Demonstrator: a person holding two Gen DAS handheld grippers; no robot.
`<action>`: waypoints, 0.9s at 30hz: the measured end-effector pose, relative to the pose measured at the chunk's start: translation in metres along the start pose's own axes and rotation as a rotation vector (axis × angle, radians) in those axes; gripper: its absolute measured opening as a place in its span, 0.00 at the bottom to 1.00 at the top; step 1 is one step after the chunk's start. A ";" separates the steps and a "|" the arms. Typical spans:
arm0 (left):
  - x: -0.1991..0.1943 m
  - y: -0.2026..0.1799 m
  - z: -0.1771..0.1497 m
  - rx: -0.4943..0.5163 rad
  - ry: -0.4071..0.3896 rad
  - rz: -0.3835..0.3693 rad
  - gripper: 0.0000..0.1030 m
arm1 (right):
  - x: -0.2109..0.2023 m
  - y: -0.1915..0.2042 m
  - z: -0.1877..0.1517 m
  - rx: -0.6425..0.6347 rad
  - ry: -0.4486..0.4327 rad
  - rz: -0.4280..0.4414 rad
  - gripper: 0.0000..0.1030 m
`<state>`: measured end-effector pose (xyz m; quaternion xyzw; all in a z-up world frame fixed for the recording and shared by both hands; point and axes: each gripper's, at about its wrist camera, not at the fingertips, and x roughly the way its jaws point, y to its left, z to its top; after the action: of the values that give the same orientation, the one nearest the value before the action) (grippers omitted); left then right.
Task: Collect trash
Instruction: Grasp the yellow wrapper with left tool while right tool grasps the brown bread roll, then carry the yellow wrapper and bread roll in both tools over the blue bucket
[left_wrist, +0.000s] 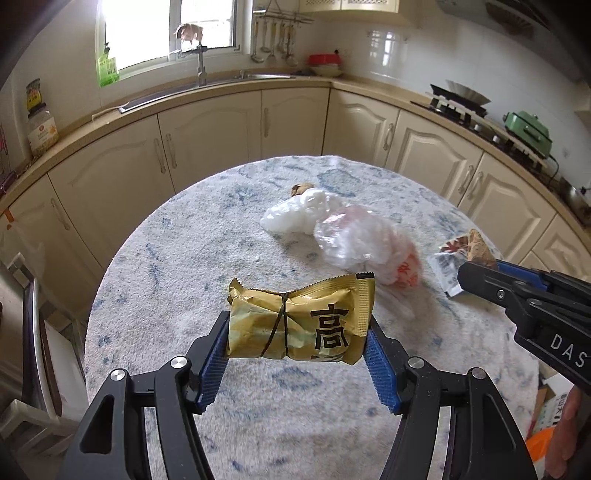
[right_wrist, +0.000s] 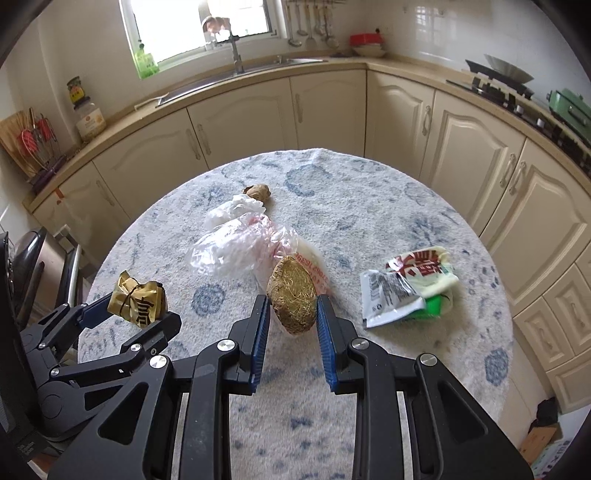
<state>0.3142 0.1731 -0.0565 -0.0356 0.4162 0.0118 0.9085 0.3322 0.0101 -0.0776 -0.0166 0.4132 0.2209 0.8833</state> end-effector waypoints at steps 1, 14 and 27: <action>-0.004 -0.002 -0.002 0.006 -0.004 -0.003 0.60 | -0.005 -0.003 -0.003 0.007 -0.005 -0.004 0.25; -0.052 -0.063 -0.022 0.116 -0.039 -0.092 0.60 | -0.068 -0.061 -0.045 0.120 -0.050 -0.104 0.25; -0.058 -0.167 -0.040 0.324 -0.001 -0.245 0.61 | -0.121 -0.152 -0.106 0.328 -0.062 -0.264 0.25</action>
<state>0.2548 0.0041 -0.0299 0.0606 0.4048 -0.1660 0.8972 0.2494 -0.1952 -0.0818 0.0801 0.4105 0.0337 0.9077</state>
